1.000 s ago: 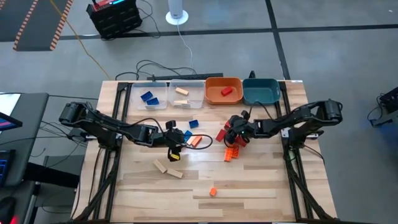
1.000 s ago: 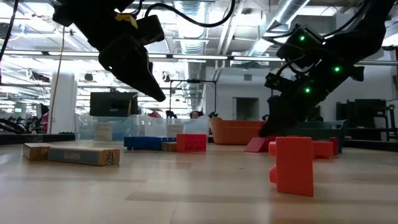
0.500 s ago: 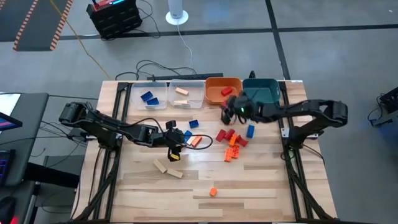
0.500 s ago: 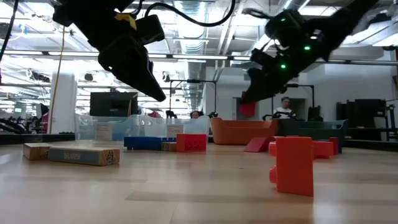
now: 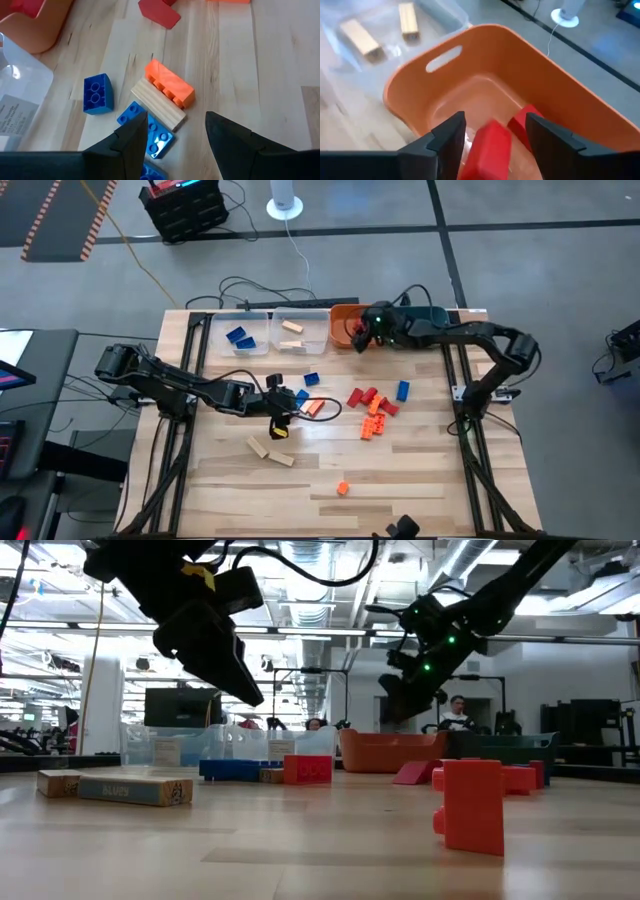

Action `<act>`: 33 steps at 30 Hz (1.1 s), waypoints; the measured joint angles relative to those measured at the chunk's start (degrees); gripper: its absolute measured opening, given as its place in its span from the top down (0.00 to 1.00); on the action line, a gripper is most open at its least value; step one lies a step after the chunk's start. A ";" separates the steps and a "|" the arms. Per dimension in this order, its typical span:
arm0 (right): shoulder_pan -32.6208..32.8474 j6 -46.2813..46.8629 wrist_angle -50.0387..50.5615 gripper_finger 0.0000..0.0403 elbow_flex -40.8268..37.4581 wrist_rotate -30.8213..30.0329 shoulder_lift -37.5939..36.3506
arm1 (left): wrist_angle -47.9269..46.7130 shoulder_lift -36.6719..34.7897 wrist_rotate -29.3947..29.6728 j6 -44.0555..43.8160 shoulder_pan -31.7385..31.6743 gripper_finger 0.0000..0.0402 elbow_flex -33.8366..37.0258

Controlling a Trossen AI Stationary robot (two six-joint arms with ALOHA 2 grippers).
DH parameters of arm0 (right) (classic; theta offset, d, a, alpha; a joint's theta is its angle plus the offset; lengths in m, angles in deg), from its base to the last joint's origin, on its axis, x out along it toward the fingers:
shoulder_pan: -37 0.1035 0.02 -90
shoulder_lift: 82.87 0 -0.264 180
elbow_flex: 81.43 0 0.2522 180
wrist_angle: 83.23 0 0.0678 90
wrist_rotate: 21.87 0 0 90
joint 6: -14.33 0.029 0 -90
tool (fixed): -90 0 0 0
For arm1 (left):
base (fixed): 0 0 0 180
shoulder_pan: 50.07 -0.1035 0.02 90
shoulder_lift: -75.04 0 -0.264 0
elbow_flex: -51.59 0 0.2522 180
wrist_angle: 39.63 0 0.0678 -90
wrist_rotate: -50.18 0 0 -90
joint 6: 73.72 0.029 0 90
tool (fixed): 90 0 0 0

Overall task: Sort blocks
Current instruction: Put the red block into the orange bin

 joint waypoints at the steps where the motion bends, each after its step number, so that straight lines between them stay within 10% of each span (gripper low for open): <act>1: 0.21 -0.82 1.31 0.40 0.46 0.07 -0.10 | -0.13 0.00 0.02 0.00 0.00 0.52 0.00; 18: 32.18 -8.08 37.86 0.39 1.58 3.49 -7.21 | 0.04 0.00 0.20 1.67 -0.51 0.52 -0.02; 33: 33.68 -8.20 37.55 0.39 4.23 2.00 -4.72 | 2.19 0.00 -0.17 0.52 -1.17 0.52 -0.04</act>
